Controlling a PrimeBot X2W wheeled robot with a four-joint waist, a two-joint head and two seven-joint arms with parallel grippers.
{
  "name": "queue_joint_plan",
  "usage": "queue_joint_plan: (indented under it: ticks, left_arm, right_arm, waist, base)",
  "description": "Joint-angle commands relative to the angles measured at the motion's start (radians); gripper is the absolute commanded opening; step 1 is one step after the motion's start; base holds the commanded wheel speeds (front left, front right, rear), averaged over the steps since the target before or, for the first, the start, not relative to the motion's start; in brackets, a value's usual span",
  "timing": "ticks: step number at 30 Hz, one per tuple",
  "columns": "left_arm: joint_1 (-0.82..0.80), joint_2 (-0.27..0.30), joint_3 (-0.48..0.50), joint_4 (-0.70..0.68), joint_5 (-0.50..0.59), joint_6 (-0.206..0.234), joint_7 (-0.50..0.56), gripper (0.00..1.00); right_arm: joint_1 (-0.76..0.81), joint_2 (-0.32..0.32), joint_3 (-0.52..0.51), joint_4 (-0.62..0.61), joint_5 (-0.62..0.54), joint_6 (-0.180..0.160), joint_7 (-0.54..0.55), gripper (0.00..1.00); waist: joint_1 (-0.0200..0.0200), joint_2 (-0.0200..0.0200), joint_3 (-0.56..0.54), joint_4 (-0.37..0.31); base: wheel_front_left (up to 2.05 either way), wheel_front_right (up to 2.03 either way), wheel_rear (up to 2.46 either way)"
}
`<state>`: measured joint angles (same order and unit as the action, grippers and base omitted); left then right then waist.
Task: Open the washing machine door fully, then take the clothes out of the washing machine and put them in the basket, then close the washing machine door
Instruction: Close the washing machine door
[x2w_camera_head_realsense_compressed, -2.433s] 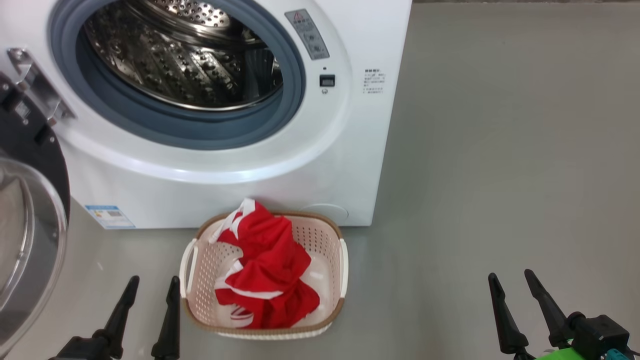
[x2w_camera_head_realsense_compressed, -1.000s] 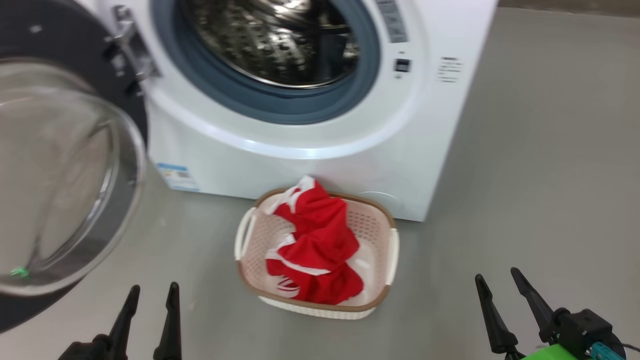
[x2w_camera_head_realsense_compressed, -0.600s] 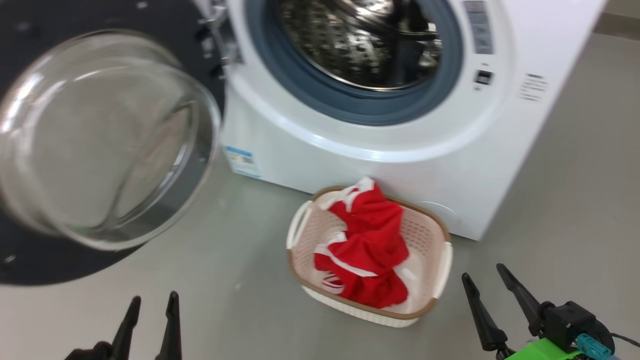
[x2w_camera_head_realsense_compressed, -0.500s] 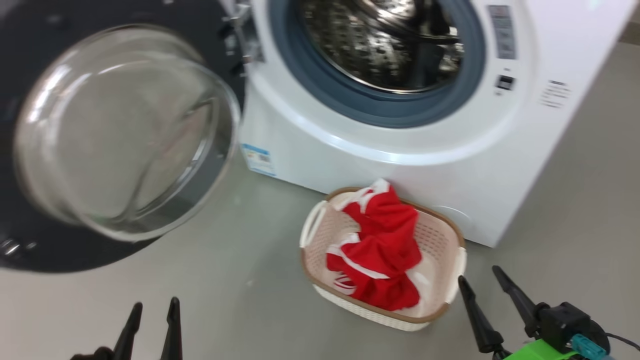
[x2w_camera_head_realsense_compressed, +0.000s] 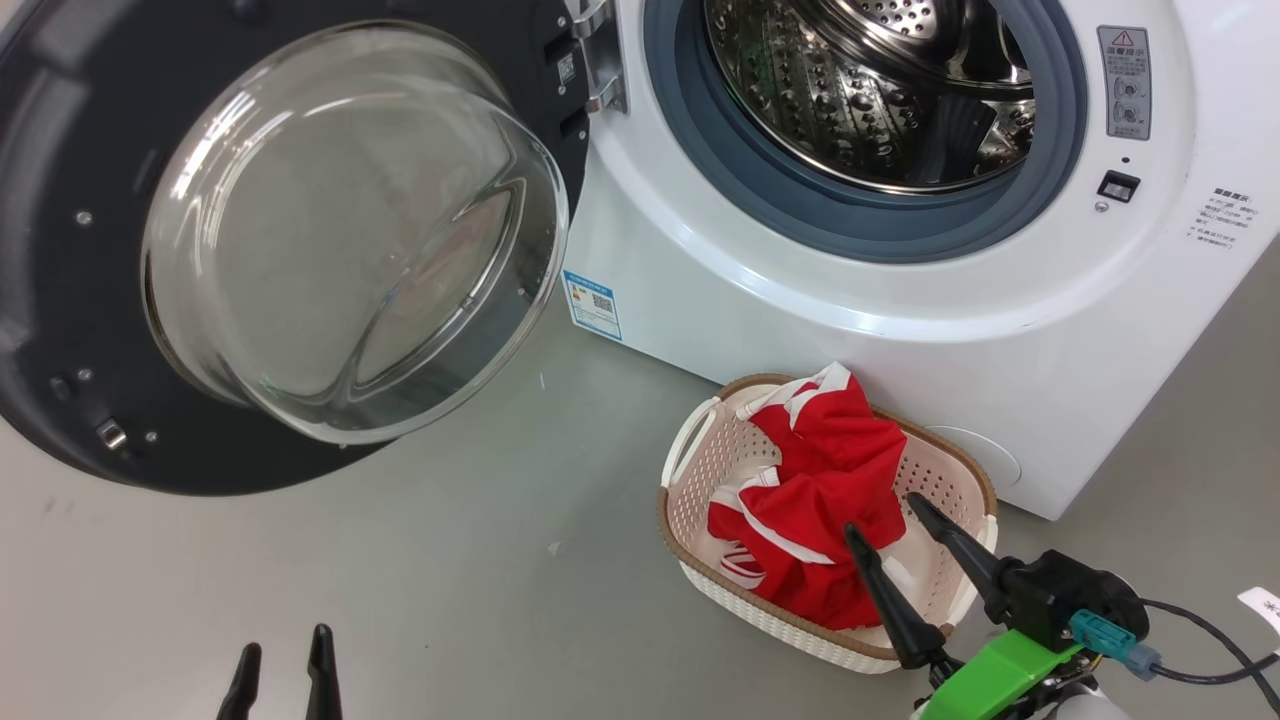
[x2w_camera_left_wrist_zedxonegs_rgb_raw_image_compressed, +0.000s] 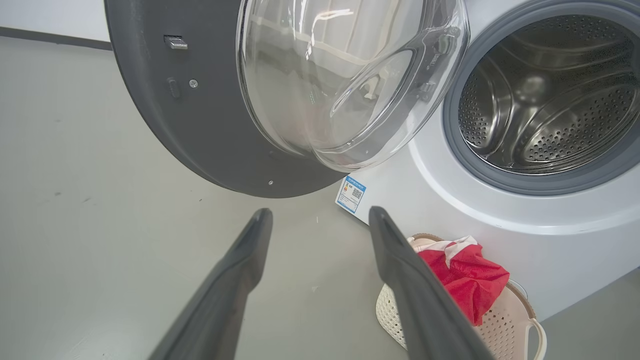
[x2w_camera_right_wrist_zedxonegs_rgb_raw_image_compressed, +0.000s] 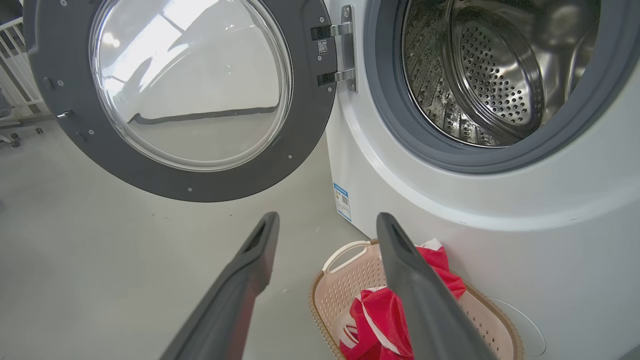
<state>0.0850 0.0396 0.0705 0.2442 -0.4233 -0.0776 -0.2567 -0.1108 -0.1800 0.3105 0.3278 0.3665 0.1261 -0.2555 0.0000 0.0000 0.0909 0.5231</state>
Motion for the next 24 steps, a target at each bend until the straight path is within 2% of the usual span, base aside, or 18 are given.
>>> queue_joint_plan:
  ticks: [1, 7, 12, 14, 15, 16, 20, 24]
  left_arm:
    - [-0.002, 0.011, 0.036, -0.033, -0.011, 0.013, -0.005, 1.00]
    - [0.014, 0.011, 0.031, -0.058, -0.027, 0.029, -0.005, 1.00]
    - [0.007, 0.011, 0.032, -0.076, -0.027, 0.024, -0.005, 1.00]
    - [-0.003, 0.011, 0.039, -0.091, -0.035, 0.018, -0.005, 0.45]
    - [-0.009, 0.011, 0.044, -0.099, -0.040, 0.014, -0.005, 0.26]
    - [-0.017, 0.011, 0.051, -0.109, -0.045, 0.009, -0.005, 0.00]
    - [-0.051, 0.011, 0.087, -0.173, -0.019, -0.016, -0.005, 0.00]
    - [-0.120, 0.020, 0.175, -0.269, 0.027, -0.041, -0.005, 0.00]
  right_arm:
    - [-0.037, -0.009, 0.029, -0.016, 0.007, 0.005, -0.006, 1.00]
    - [-0.055, -0.013, 0.050, -0.002, 0.022, 0.005, -0.006, 1.00]
    - [-0.050, -0.011, 0.043, -0.002, 0.027, 0.005, -0.006, 1.00]
    - [-0.043, -0.008, 0.035, -0.004, 0.026, 0.005, -0.006, 1.00]
    - [-0.039, -0.006, 0.029, -0.007, 0.024, 0.005, -0.006, 1.00]
    - [-0.033, -0.003, 0.023, -0.009, 0.023, 0.005, -0.006, 1.00]
    - [-0.006, 0.012, -0.007, -0.021, 0.016, 0.005, -0.006, 1.00]
    - [0.021, 0.028, -0.032, -0.030, 0.005, 0.005, -0.006, 1.00]
  waist:
    - [0.0000, 0.0000, 0.000, 0.001]
    - [0.0000, 0.0000, -0.001, 0.002]
    - [0.0000, 0.0000, -0.003, 0.000]
    - [0.0000, 0.0000, -0.003, -0.001]
    - [0.0000, 0.0000, -0.003, -0.002]
    - [0.0000, 0.0000, -0.004, -0.003]
    - [0.0000, 0.0000, -0.005, -0.005]
    - [0.0000, 0.0000, -0.001, -0.006]
  base:
    - [0.00, 0.00, 0.00]
    - [0.00, 0.00, 0.00]
    - [0.00, 0.00, 0.00]
    - [0.00, 0.00, 0.00]
    - [0.00, 0.00, 0.00]
    - [0.00, 0.00, 0.00]
    - [0.00, 0.00, 0.00]
    - [0.00, 0.00, 0.00]
